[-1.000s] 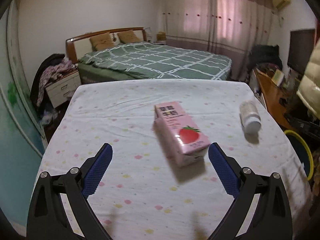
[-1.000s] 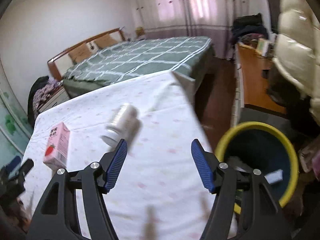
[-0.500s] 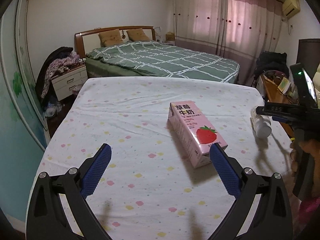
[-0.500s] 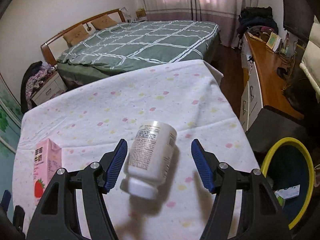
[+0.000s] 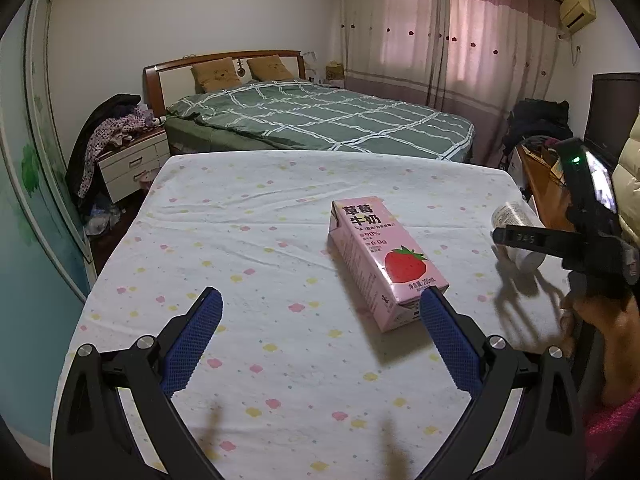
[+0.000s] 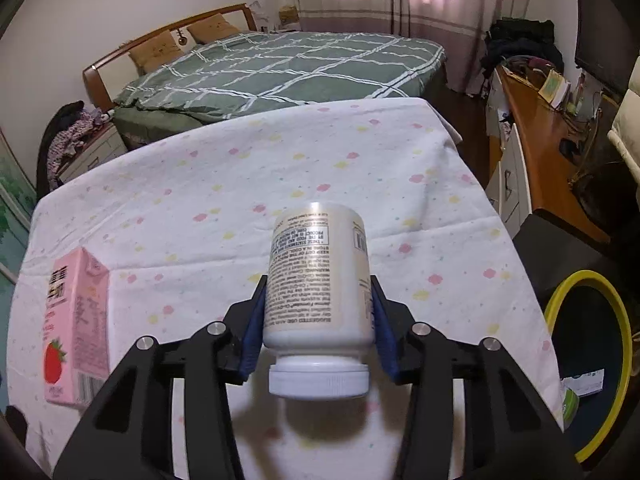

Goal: Collect trash
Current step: 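Carry the pill bottle with the right tool over the bin and release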

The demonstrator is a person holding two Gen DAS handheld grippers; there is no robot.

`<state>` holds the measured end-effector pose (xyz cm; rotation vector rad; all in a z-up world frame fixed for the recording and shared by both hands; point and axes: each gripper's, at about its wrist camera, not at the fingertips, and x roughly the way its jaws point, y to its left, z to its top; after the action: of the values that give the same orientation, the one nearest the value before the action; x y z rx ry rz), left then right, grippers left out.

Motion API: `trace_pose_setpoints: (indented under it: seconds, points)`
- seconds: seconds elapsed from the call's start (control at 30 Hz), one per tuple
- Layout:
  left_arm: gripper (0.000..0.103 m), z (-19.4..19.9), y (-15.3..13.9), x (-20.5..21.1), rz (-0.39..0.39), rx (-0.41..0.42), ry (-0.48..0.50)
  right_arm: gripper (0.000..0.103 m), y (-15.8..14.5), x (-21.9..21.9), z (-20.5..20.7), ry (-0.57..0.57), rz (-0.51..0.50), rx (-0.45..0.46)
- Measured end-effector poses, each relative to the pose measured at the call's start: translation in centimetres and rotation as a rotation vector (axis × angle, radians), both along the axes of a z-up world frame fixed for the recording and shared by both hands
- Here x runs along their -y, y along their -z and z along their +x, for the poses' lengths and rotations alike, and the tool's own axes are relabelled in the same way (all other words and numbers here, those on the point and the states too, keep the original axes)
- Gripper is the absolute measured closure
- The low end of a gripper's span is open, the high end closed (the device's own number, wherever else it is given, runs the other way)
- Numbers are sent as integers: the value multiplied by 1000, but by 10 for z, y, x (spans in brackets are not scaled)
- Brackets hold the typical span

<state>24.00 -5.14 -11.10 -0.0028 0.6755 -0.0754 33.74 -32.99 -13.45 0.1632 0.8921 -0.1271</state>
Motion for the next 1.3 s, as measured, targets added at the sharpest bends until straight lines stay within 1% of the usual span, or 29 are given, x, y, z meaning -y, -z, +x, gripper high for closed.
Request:
trace_pose_setpoints:
  seconds: [0.17, 0.3, 0.4, 0.5, 0.6, 0.67, 0.87, 1.07, 1.3]
  points:
    - [6, 0, 1, 3, 12, 0, 2, 58, -21, 6, -29, -13, 30, 58]
    - [6, -1, 1, 5, 17, 1, 6, 58, -38, 21, -61, 17, 45, 119]
    - [6, -2, 1, 7, 25, 6, 8, 58, -45, 44, -85, 79, 34, 154]
    - [6, -3, 1, 7, 22, 4, 13, 58, -49, 77, -109, 167, 28, 173]
    - [6, -3, -1, 7, 18, 7, 18, 58, -50, 107, -131, 267, -3, 181]
    - [6, -4, 0, 8, 16, 5, 25, 58, -49, 126, -142, 327, -14, 181]
    - [6, -7, 0, 12, 15, 5, 40, 58, -35, 177, -164, 472, 2, 155]
    - [6, -8, 0, 15, 11, 3, 55, 58, -24, 207, -177, 558, 4, 144]
    - [6, -6, 4, 15, 5, -8, 47, 58, -11, 227, -184, 627, 12, 127]
